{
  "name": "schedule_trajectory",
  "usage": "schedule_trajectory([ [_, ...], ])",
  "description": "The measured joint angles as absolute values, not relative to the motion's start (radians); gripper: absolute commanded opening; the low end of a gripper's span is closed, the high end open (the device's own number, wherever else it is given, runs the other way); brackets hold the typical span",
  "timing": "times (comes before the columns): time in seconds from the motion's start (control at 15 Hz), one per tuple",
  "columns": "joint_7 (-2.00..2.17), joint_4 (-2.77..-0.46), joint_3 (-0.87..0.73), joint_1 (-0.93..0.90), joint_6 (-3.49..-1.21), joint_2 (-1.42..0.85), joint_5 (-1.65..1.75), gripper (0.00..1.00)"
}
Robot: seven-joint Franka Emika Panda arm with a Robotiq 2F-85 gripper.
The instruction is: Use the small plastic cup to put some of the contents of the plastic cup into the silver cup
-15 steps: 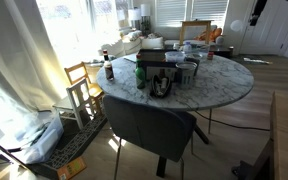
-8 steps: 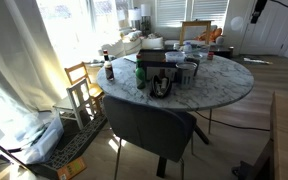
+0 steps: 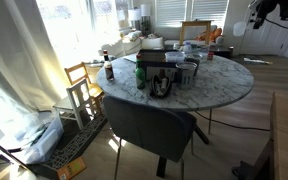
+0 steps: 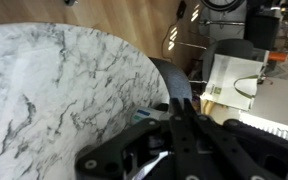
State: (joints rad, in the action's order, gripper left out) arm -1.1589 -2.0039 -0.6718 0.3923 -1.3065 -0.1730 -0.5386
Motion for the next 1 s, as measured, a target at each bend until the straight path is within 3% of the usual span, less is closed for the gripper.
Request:
schedule_trajectory([
  [0.53, -1.114, -1.691, -0.471, 0.691, -0.979, -0.61, -0.69, 0.01],
  [1.0, -0.936, -1.388, -0.331, 0.846, -1.039, -0.858, -0.7, 0.01],
])
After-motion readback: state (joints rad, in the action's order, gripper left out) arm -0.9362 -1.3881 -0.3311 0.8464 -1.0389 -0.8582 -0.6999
